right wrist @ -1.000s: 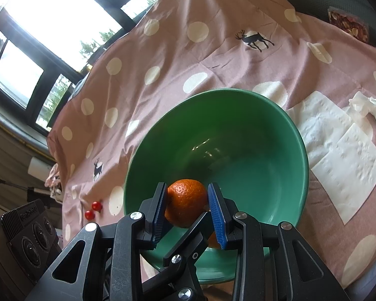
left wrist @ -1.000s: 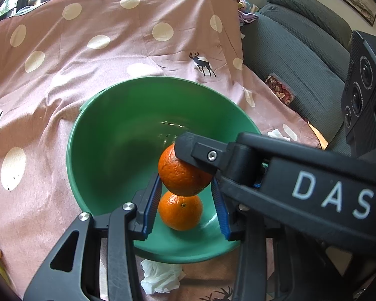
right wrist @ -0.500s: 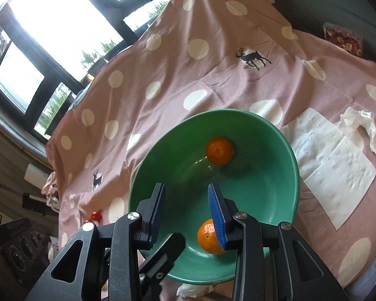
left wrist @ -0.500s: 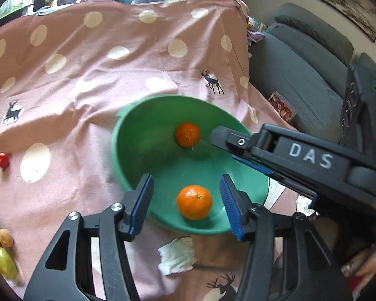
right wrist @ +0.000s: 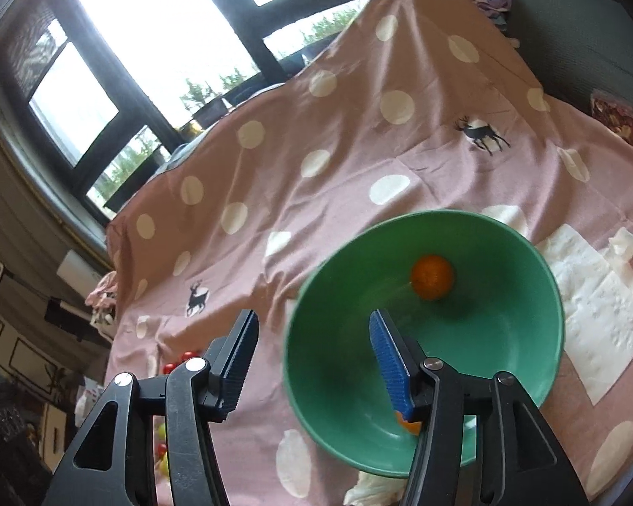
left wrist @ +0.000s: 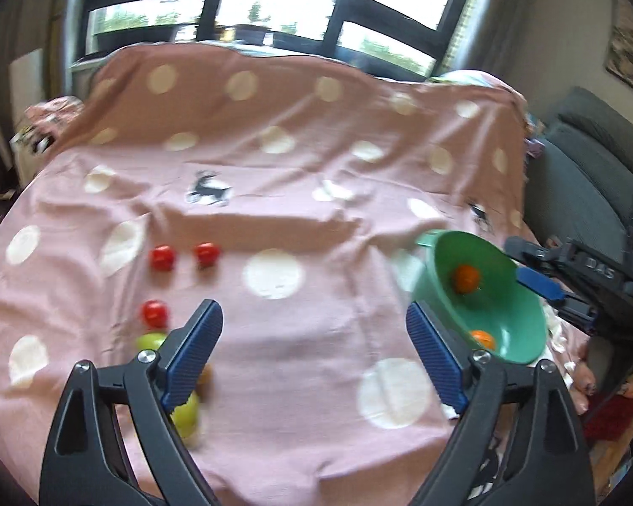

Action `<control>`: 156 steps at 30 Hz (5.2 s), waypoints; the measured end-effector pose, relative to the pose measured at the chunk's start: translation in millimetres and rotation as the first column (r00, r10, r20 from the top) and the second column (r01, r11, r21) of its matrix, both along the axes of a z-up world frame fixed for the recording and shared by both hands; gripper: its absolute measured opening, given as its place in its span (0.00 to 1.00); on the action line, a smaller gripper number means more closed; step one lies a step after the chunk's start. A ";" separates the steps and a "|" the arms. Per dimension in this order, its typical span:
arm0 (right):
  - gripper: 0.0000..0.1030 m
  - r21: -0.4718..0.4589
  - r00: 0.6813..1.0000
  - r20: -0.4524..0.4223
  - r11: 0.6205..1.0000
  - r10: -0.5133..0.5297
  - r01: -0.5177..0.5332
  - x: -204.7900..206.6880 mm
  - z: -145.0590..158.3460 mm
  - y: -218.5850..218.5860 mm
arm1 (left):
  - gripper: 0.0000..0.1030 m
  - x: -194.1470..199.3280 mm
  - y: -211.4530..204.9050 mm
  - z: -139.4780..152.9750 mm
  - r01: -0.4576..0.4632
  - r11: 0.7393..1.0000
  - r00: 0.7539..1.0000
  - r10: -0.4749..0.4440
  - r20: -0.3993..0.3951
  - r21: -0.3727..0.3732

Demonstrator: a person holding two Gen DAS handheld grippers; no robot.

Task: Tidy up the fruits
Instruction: 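Move the right tool back to the large green jujube on the cloth, then close the right gripper around the large green jujube, then lift the green jujube with the right gripper and carry it over the bowl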

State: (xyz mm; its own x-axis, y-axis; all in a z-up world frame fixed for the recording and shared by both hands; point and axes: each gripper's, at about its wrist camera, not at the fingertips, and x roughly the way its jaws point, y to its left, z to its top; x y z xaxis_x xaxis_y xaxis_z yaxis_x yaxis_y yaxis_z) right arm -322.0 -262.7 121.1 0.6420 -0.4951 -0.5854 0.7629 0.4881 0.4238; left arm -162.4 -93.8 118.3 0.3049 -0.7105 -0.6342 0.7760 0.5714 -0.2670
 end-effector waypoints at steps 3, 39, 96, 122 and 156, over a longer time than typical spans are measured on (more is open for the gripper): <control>0.55 -0.014 0.999 -0.025 0.999 0.034 -0.034 17.1 1.2 9.1 | 0.87 22.3 17.4 -10.8 -0.081 0.997 0.996 0.081 -0.033 0.006; 0.46 0.336 0.746 -0.155 0.745 0.648 -0.577 193.2 -100.0 121.2 | 0.87 107.1 99.9 -44.7 -0.435 0.897 0.884 0.441 -0.153 0.071; 0.37 0.441 0.875 -0.104 0.810 0.473 -0.386 135.6 -113.2 32.9 | 0.55 27.8 0.0 -80.4 0.132 0.983 0.936 -0.083 -0.342 0.124; 0.38 0.407 0.870 -0.072 0.811 0.487 -0.420 136.5 -104.6 37.6 | 0.32 10.2 -18.6 -81.0 0.146 0.980 0.959 -0.106 -0.261 0.138; 0.38 0.020 0.949 0.041 0.950 0.311 -0.312 48.5 2.6 41.1 | 0.32 -63.4 -57.2 16.0 0.271 0.962 0.963 -0.271 0.010 -0.028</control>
State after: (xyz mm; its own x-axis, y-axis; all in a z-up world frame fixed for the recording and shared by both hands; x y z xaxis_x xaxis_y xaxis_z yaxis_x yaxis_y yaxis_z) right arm -273.5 -221.6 123.7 0.7833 -0.2520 -0.5682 0.5582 0.6875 0.4646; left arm -225.8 -151.0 134.4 0.1021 -0.7848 -0.6113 0.9022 0.3319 -0.2754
